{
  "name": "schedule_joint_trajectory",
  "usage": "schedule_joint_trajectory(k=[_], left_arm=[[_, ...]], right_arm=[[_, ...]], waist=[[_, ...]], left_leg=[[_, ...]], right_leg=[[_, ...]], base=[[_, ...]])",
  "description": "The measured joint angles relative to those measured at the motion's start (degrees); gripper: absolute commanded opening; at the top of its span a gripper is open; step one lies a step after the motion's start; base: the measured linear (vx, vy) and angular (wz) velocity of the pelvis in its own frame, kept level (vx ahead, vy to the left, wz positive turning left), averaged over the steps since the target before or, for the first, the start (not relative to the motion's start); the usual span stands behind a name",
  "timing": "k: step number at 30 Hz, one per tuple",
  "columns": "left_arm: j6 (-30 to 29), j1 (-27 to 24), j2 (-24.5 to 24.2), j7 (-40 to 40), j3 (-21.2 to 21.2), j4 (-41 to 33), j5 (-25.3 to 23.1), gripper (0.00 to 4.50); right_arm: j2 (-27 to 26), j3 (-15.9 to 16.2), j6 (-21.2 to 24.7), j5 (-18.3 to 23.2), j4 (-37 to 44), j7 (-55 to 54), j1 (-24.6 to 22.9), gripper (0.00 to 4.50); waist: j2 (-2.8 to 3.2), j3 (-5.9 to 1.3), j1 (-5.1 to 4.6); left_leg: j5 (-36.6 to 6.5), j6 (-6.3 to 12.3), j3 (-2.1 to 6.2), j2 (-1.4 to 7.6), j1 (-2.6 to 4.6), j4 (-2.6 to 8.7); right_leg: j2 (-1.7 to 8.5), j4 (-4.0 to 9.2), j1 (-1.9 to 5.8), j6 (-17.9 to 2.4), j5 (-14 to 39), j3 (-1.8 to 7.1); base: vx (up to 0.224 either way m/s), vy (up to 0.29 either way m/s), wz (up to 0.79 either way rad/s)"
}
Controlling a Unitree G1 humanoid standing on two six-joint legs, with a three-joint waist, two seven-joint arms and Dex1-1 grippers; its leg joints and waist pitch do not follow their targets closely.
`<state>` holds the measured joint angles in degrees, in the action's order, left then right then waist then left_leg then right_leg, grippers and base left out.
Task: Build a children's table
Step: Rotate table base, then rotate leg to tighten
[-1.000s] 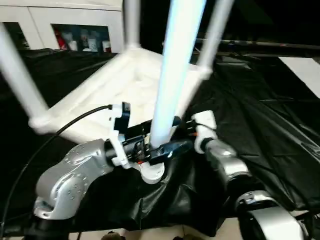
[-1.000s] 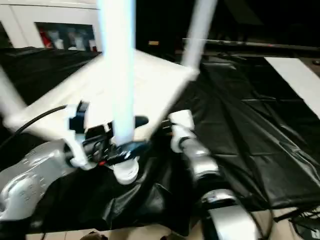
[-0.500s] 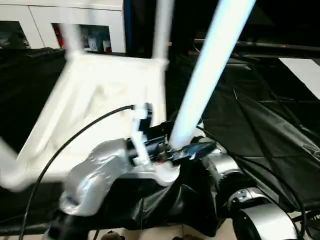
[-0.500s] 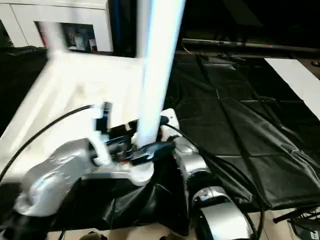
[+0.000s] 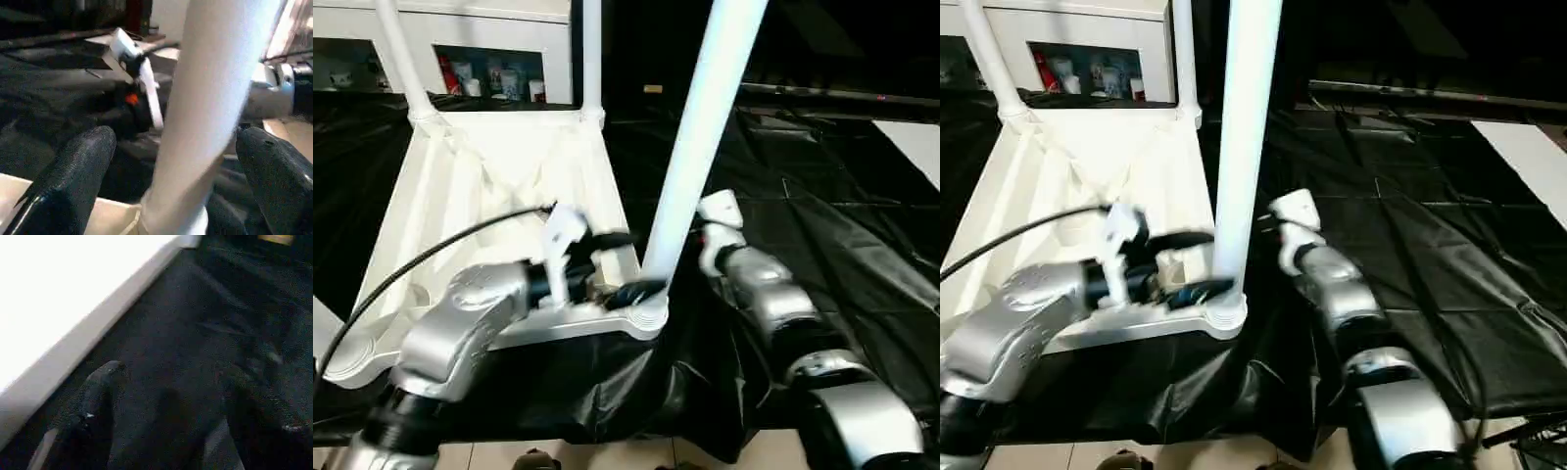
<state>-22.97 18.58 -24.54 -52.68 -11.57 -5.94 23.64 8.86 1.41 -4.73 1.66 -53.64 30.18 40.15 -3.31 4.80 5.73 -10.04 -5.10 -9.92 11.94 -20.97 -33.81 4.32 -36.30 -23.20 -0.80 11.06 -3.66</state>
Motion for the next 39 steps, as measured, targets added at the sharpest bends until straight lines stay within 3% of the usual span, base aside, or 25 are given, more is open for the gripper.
schedule_joint_trajectory(k=[3,8,15,22,28,39], left_arm=[[1.2,-0.4,-3.4,-2.7,-0.9,2.2,-1.9,4.31],[5.3,1.5,-4.4,-3.4,-3.3,9.0,-6.9,3.83],[7.6,4.5,-4.8,-7.1,-7.5,14.7,-11.0,3.32],[10.5,5.9,-5.6,-8.6,-9.2,18.1,-14.2,2.82],[10.4,6.0,-6.9,-8.6,-9.7,17.7,-16.1,2.39],[2.1,4.2,-9.0,-8.3,-9.8,11.4,-17.2,1.4]], right_arm=[[5.5,2.6,0.2,0.1,6.5,10.0,-4.3,3.14],[13.1,5.9,2.3,1.3,19.2,22.9,-9.4,3.14],[24.3,8.1,11.3,4.4,34.5,36.2,-15.7,3.14],[27.7,9.1,17.6,6.9,43.2,41.1,-18.5,3.14],[28.2,9.7,19.9,7.5,45.6,41.6,-19.8,3.14],[28.3,10.4,22.7,7.3,49.2,40.9,-20.0,3.14]], waist=[[0.01,0.0,0.8],[0.0,0.0,1.4],[-0.01,-0.01,2.07],[0.01,-0.01,2.36],[0.02,-0.02,2.39],[0.44,-0.06,2.62]], left_leg=[[0.0,0.02,0.0,0.0,-0.04,-0.03],[0.0,0.04,0.05,-0.01,-0.01,-0.09],[0.0,0.04,0.1,0.0,0.05,-0.07],[0.0,0.04,0.14,0.0,0.08,-0.07],[0.0,0.04,0.15,0.0,0.1,-0.06],[0.0,0.03,0.18,-0.01,0.08,-0.07]], right_leg=[[0.0,0.04,0.0,0.0,0.0,0.0],[0.05,0.07,0.06,0.0,0.0,0.02],[0.04,0.05,0.06,0.0,-0.1,0.02],[0.05,0.05,0.07,0.0,-0.1,0.02],[0.06,0.05,0.08,0.0,-0.1,0.02],[0.07,0.05,0.09,0.0,-0.1,0.0]], base=[[0.0,0.0,0.0],[0.0,0.0,0.0],[0.0,0.0,0.0],[0.0,0.0,0.0],[0.0,0.0,0.0],[0.0,0.0,0.0]])
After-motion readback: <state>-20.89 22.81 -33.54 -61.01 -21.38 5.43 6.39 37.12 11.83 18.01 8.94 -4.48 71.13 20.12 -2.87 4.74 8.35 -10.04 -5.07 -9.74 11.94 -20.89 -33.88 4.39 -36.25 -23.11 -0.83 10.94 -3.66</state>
